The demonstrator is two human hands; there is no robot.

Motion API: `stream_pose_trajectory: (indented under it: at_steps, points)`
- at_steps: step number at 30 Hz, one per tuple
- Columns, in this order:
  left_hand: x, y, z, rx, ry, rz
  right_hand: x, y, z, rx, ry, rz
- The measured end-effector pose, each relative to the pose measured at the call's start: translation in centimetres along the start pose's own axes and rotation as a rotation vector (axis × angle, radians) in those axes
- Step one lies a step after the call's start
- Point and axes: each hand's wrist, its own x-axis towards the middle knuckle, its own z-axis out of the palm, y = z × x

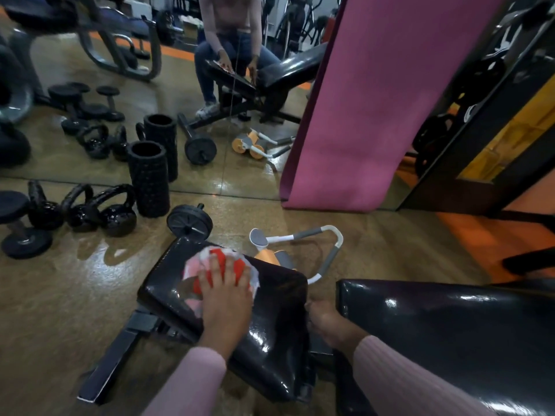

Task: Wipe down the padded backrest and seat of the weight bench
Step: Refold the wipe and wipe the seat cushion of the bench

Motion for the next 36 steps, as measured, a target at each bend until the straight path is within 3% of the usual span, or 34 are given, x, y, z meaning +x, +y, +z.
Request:
stream_pose_trajectory:
  at_steps: [4,8,12,15,17,19,23,26,29,32,36]
  points:
    - [4.5,0.5,0.3,0.093,-0.03,0.092,-1.5,-0.5,-1.9,-0.298,-0.063,-0.232]
    - [7.0,-1.2,-0.7,0.13,-0.089,-0.039,-2.1,-1.3,-4.1,-0.382,-0.078,-0.351]
    - [3.3,0.5,0.0,0.08,-0.026,-0.113,-2.9,-1.8,-6.8,-0.547,-0.043,-0.586]
    - [1.0,5.2,1.2,0.026,-0.051,0.022,-3.4,-0.8,-8.4,-0.7,-0.109,-0.816]
    - [1.1,8.2,2.6,0.023,-0.08,0.139,-2.4,1.3,-8.6,-1.033,-0.083,-0.939]
    - [3.1,9.3,3.4,0.049,-0.092,0.19,-1.4,2.8,-8.5,-1.316,0.025,-0.922]
    - [6.4,6.6,2.5,0.117,-0.125,0.159,-1.1,3.0,-8.4,-1.499,0.048,-0.807]
    - [4.6,4.0,2.0,0.053,-0.059,0.074,-1.2,2.7,-8.2,-1.522,0.056,-0.784]
    - [0.0,5.9,2.5,-0.06,0.054,0.09,-1.3,3.1,-8.5,-1.502,0.112,-0.745]
    - [-1.6,11.0,4.3,-0.003,-0.062,0.287,-1.6,3.6,-9.3,-1.442,0.191,-0.735]
    - [2.8,13.2,5.5,0.075,-0.129,0.306,-1.8,4.4,-9.8,-1.392,0.194,-0.728]
